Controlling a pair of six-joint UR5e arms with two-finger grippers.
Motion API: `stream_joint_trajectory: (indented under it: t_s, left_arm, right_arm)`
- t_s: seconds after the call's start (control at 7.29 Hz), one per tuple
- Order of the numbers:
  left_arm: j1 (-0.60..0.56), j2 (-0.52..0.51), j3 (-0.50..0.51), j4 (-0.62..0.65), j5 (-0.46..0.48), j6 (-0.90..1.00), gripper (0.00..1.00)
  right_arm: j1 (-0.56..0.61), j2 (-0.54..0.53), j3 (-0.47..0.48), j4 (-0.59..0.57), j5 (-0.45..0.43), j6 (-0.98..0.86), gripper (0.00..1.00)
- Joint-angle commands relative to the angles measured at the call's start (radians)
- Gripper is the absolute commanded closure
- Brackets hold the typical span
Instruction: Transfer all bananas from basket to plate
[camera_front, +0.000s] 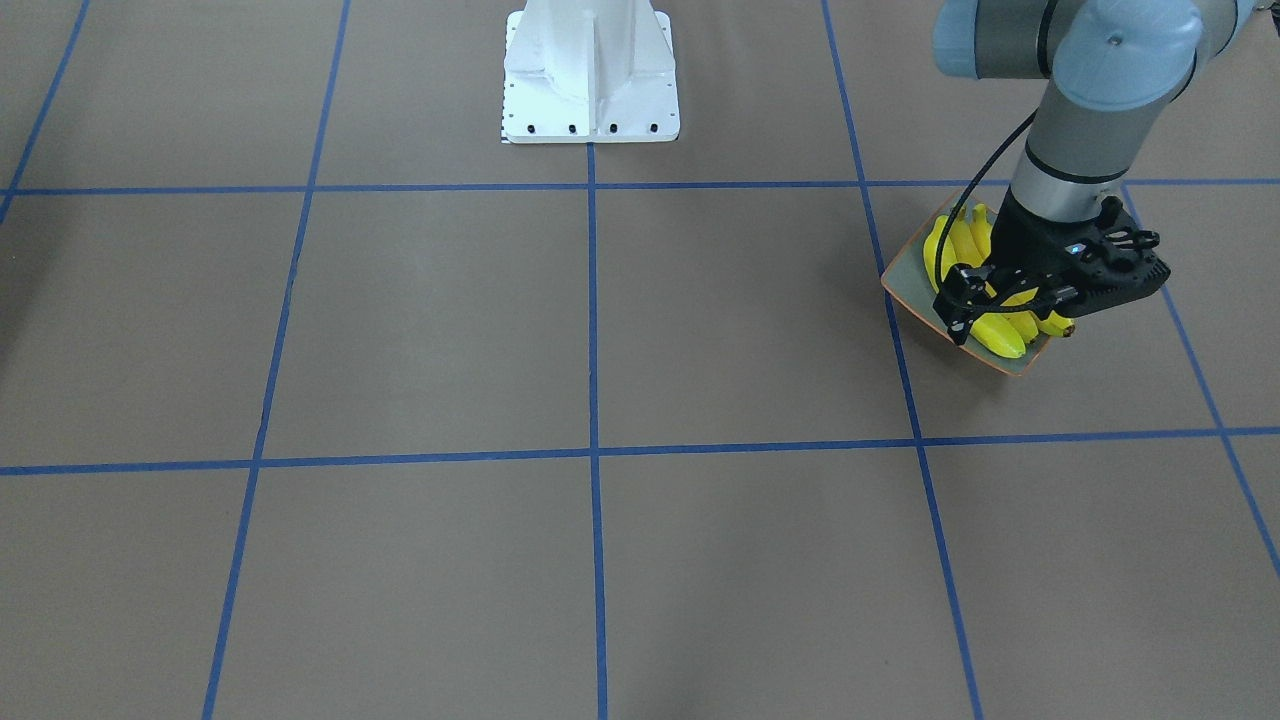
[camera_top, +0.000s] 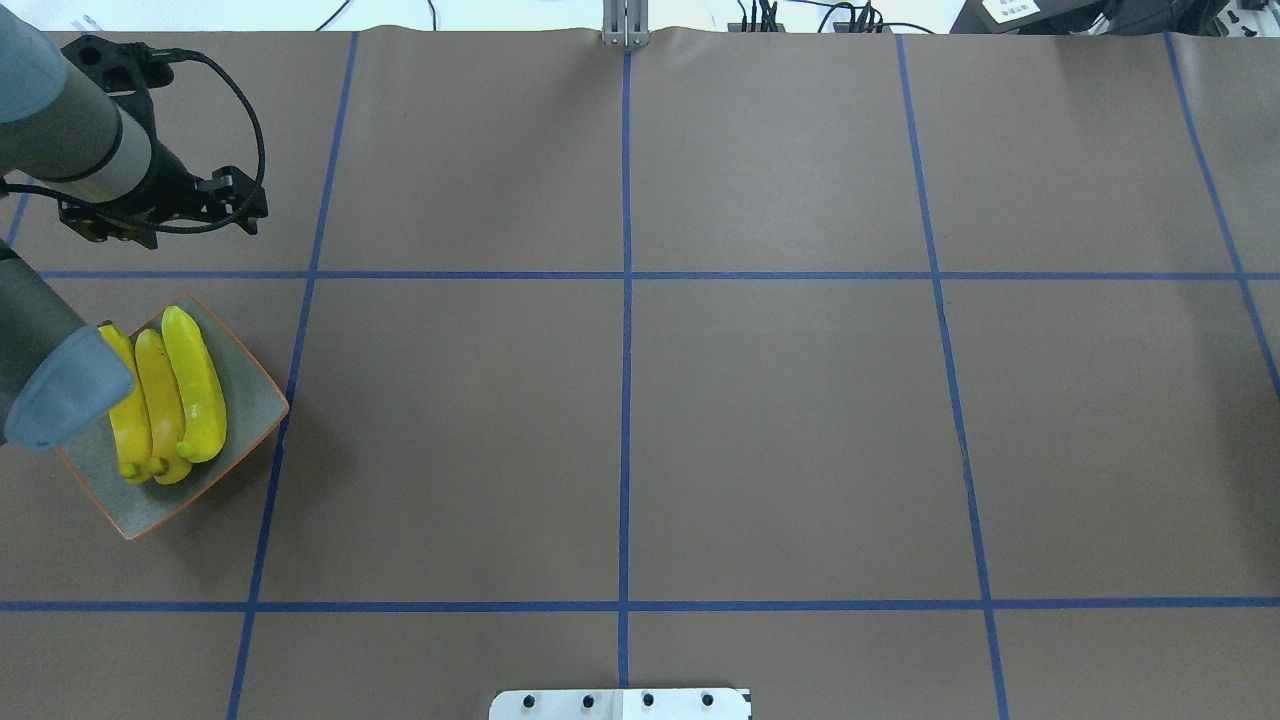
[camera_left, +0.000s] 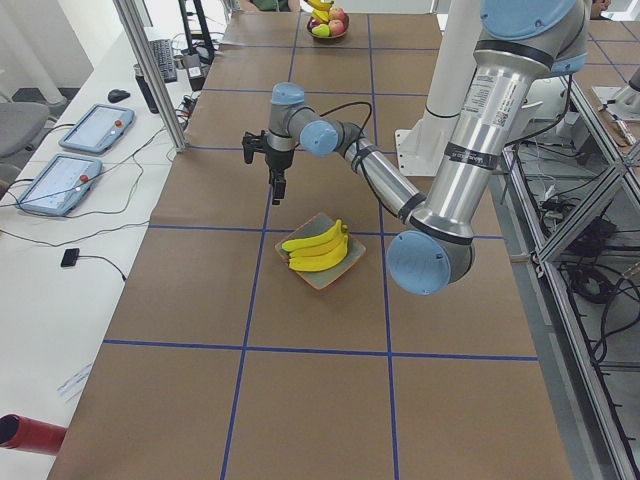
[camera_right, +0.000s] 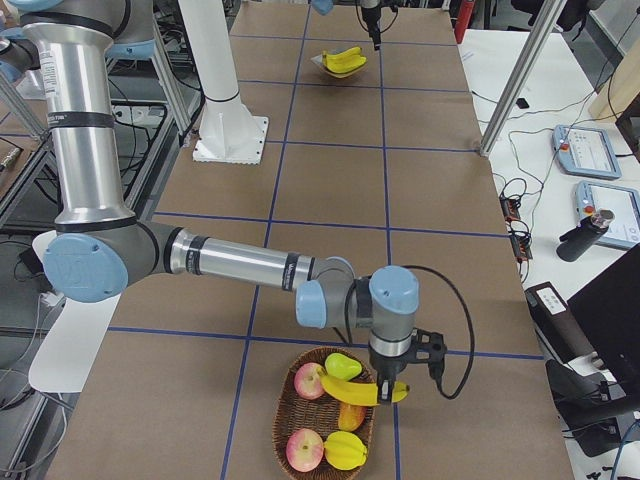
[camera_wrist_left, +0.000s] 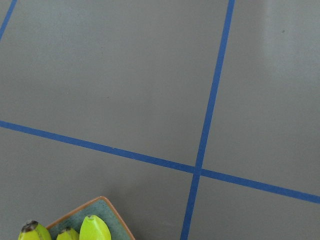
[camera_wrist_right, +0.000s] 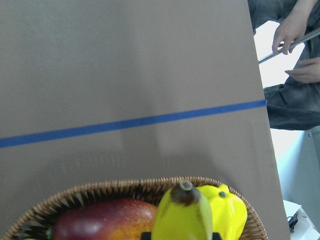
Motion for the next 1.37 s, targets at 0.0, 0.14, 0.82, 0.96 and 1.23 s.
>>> stream_joint_trajectory:
  t_s: [0.0,0.14,0.82,0.96,1.23]
  left_arm:
    - [0.005,-0.062,0.048,-0.024,0.0,-0.01,0.0]
    - [0.007,-0.12,0.108,-0.048,0.0,-0.031,0.0]
    - [0.063,-0.226,0.185,-0.384,-0.119,-0.234,0.0]
    - [0.092,-0.24,0.188,-0.429,-0.12,-0.252,0.0]
    - [0.142,-0.295,0.196,-0.434,-0.12,-0.258,0.01]
  right_arm:
    - [-0.082,0.182,0.012,-0.121,0.111,0.029,1.0]
    - [-0.18,0.261,0.013,-0.116,0.111,0.184,1.0]
    - [-0.522,0.496,0.024,0.008,0.262,0.697,1.0]
    - [-0.556,0.532,0.025,0.014,0.263,0.72,1.0]
    - [-0.613,0.585,0.042,0.016,0.269,0.725,1.0]
